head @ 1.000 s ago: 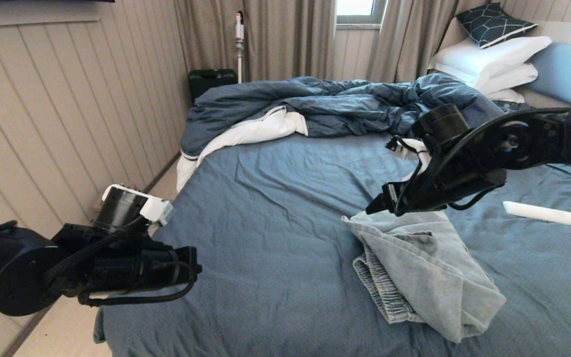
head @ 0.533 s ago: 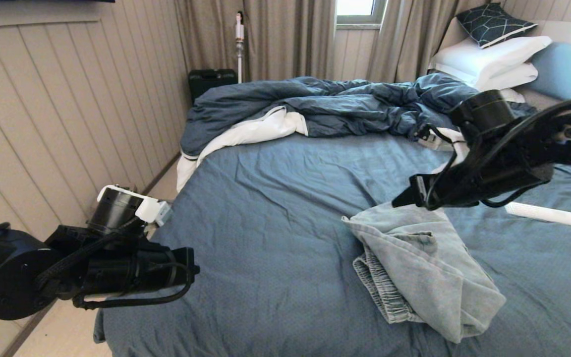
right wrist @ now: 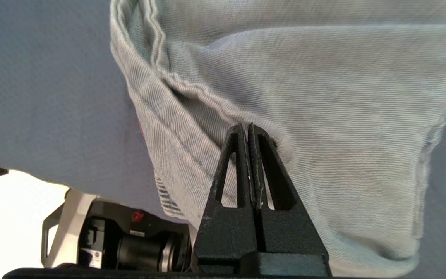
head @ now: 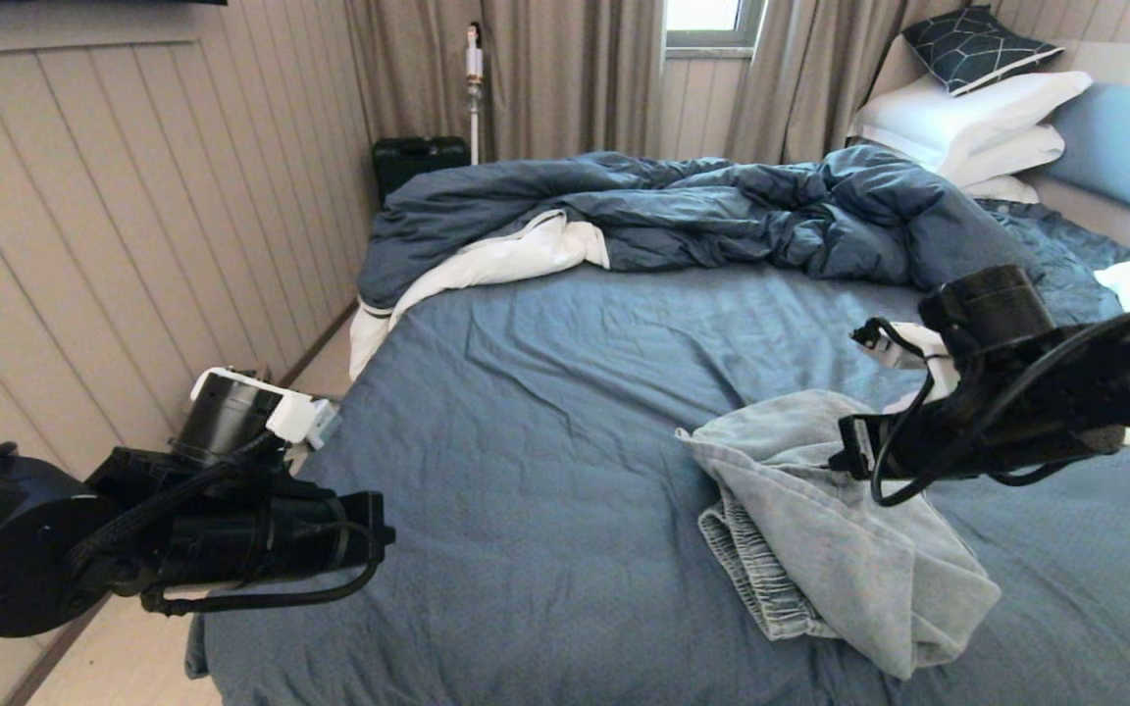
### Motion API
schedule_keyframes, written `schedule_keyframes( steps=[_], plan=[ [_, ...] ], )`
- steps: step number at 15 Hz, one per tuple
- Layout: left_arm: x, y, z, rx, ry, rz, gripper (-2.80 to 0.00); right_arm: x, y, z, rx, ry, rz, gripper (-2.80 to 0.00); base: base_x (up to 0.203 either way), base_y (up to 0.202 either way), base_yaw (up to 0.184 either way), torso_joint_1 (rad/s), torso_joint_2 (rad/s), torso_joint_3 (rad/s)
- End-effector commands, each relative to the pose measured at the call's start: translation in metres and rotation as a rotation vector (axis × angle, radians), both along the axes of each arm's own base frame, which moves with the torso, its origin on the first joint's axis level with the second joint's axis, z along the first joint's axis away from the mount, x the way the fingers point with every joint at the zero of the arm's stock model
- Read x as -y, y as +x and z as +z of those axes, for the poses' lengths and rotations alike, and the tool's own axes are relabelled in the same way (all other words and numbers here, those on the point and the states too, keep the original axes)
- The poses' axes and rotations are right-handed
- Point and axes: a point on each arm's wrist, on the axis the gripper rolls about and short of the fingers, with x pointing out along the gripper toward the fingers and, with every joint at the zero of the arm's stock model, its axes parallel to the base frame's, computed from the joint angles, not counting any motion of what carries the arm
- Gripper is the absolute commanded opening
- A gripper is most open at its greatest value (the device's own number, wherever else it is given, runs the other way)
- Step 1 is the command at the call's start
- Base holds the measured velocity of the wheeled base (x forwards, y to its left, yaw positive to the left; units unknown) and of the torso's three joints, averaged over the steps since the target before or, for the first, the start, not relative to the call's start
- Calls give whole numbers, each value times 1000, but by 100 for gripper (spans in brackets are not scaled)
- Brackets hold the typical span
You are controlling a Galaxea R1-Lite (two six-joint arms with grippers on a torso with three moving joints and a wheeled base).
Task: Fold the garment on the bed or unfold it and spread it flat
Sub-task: Fold the blue shorts
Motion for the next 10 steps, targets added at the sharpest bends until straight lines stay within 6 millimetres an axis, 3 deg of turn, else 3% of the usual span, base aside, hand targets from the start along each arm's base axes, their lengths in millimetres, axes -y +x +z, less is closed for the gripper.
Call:
schedule_keyframes(
  steps=[1,6,10],
  plan=[
    [0,0,0,-2,-3,2,-280,-1,-7,-11,-36,-4,5,-280,0,0,0,0,0,0],
    [1,2,-3,-10,1,1,-280,-27,-30,-21,-80,-11,111,-280,0,0,0,0,0,0],
    [1,2,-3,-10,1,2,-280,-16,-28,14,51,11,69,-280,0,0,0,0,0,0]
  ],
)
